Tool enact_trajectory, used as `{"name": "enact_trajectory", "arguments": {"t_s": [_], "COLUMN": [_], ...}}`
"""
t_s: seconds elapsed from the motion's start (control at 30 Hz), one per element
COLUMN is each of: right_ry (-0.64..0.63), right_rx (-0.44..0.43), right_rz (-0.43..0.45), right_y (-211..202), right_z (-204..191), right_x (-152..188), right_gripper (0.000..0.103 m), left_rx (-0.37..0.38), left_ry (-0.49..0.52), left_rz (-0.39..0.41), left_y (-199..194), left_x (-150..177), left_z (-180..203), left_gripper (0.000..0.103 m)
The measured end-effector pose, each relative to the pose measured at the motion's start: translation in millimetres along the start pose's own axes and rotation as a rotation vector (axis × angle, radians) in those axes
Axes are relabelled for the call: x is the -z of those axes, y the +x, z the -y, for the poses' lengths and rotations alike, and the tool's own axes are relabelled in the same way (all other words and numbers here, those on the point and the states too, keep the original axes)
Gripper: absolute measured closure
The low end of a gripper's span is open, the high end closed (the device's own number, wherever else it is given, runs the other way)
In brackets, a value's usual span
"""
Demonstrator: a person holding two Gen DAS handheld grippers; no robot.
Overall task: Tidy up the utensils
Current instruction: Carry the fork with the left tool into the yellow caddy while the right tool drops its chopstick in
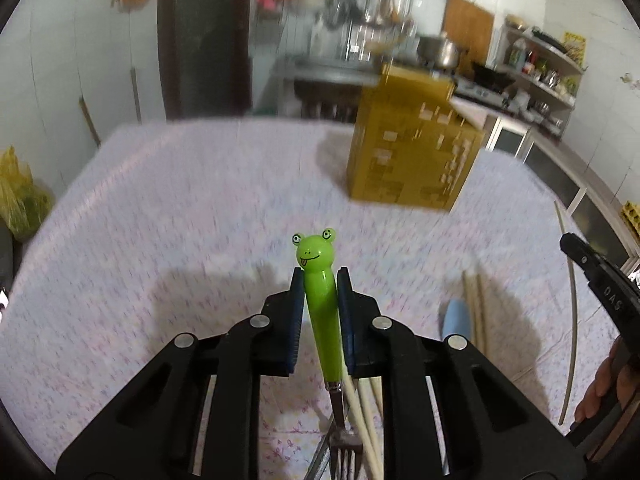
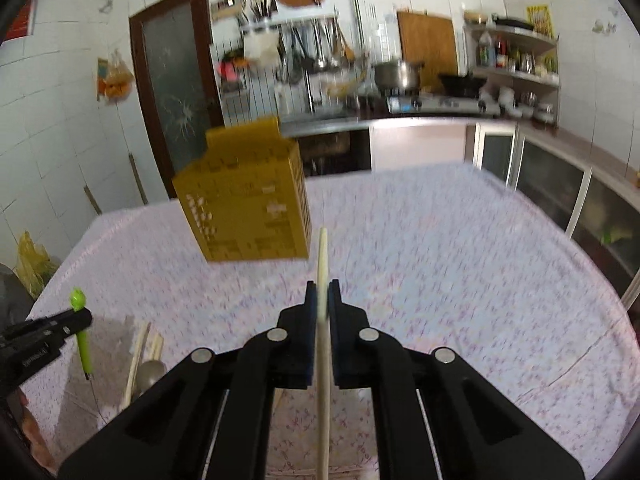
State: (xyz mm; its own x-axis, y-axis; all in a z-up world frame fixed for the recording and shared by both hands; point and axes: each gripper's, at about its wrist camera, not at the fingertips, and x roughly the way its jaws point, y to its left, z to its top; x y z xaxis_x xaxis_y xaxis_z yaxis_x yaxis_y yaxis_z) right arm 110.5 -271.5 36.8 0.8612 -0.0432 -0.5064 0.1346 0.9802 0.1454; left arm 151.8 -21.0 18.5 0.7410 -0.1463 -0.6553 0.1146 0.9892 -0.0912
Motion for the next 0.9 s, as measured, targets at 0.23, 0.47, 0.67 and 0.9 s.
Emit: {"name": "enact_trajectory", "arguments": {"t_s": [0.23,0.47,0.67,0.9], "right_ry": [0.000,0.005,0.014,0.015], "right_rx": [-0.042,-0.052,-0.054,-0.051], "right_rz": [0.097,0.146,0.162,0.193], "right_y": [-14,-25,-29,-33], "right_z": [-3,-2,1,0], "right_x": [-7,-12,-11,-12], "right_gripper": [0.097,0.097,0.097,0.097], "left_rx": [0.010,0.007,0.017,0.016], "left_ry": [0.011,0.041,0.058,0.065], "left_rz": [0.113,0.147,0.174,0.192], "left_y": [-32,-40,-47,-48], "left_x": [-17,-24,-26,-30], "left_z": [1,7,10,12], "left_gripper": [0.088,0.088,0.089,0.090]}}
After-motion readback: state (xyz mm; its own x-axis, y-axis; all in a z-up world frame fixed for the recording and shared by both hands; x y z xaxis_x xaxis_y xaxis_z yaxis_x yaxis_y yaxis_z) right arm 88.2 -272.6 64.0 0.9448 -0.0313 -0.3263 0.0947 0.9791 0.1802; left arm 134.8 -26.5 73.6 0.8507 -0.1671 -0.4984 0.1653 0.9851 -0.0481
